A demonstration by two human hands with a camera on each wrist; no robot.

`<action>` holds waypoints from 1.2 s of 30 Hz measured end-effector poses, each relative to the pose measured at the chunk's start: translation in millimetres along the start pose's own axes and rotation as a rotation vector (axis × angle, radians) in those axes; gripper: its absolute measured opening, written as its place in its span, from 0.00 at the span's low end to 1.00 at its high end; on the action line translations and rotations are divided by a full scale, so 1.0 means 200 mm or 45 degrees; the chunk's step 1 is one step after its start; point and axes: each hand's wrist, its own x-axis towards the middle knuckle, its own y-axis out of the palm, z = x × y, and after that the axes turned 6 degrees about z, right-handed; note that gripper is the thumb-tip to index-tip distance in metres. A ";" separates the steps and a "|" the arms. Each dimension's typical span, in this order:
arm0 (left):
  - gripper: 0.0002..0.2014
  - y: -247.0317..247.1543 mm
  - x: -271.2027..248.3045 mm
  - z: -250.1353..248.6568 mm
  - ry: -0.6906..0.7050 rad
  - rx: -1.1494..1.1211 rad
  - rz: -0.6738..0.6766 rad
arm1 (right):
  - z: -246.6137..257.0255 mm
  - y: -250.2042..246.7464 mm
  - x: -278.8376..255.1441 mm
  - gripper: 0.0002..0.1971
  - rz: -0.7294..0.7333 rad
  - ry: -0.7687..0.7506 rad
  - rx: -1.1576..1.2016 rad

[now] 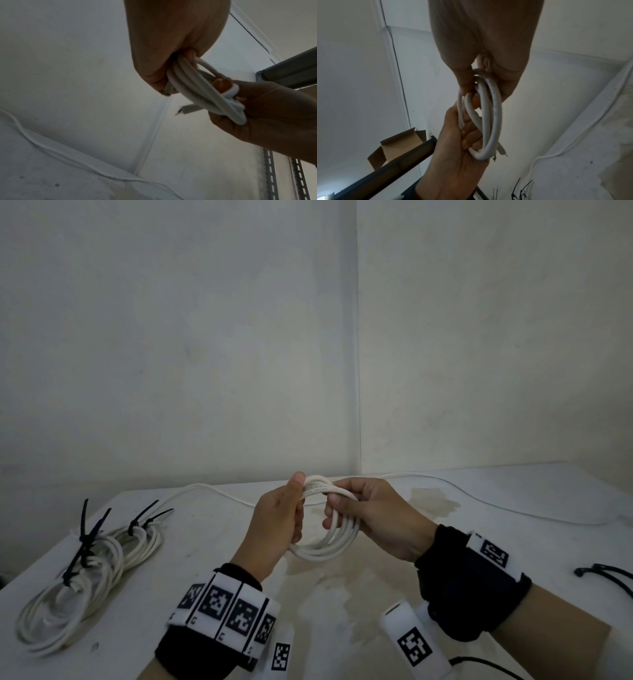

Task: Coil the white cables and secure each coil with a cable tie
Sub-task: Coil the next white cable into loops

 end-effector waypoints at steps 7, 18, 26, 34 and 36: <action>0.23 0.01 0.00 0.02 0.109 0.106 -0.052 | 0.03 -0.02 0.01 0.08 0.268 0.144 0.140; 0.22 0.03 0.02 0.02 0.025 -0.165 -0.095 | 0.01 -0.05 -0.01 0.25 0.039 -0.015 -0.530; 0.22 -0.02 -0.01 0.11 0.182 0.133 -0.026 | 0.00 -0.04 -0.01 0.09 0.059 -0.008 -0.130; 0.23 -0.07 -0.04 0.13 0.090 0.083 0.129 | 0.01 -0.06 0.00 0.08 0.039 0.001 -0.389; 0.24 -0.07 -0.03 0.11 0.058 0.107 0.176 | 0.00 -0.07 -0.01 0.07 0.030 0.003 -0.578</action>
